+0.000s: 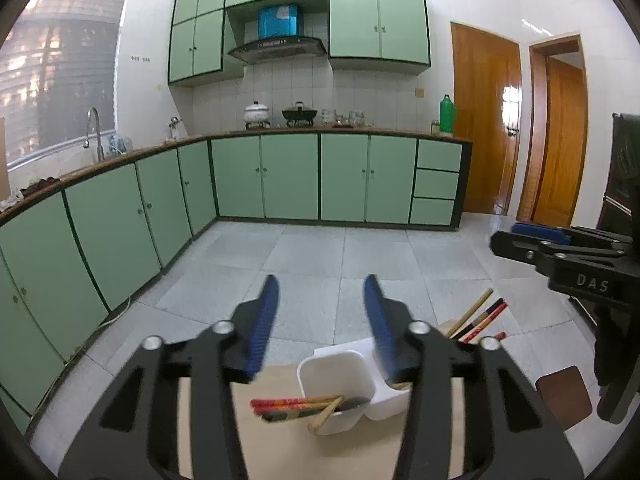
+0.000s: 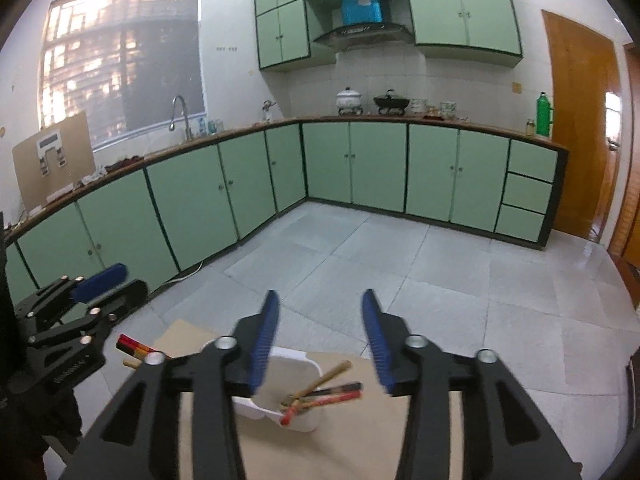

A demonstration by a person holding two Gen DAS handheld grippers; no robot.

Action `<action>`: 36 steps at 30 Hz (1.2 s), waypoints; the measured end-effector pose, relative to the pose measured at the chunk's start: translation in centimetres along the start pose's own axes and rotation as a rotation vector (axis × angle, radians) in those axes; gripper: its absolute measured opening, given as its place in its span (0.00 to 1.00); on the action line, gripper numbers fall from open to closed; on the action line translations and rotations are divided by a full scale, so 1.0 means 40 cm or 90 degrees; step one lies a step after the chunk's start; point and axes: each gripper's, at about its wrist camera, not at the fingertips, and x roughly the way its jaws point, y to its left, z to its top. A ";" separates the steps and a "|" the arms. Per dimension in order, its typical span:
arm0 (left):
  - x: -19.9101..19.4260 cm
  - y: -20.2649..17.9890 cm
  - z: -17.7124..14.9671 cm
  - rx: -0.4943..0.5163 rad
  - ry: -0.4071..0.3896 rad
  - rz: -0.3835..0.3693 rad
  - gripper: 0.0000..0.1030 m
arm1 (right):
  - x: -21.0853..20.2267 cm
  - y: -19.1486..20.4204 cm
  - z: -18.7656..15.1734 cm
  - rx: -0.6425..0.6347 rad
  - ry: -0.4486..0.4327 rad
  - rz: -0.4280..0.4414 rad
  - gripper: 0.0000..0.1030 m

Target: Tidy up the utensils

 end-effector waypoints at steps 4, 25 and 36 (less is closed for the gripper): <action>-0.063 -0.007 -0.008 0.002 -0.013 0.012 0.61 | -0.060 -0.021 -0.015 0.004 -0.015 -0.014 0.63; -0.353 -0.074 -0.161 -0.026 -0.033 0.041 0.88 | -0.345 0.005 -0.238 0.040 -0.052 0.000 0.94; -0.461 -0.100 -0.234 -0.039 -0.020 0.056 0.89 | -0.453 0.084 -0.331 0.017 -0.046 -0.008 0.94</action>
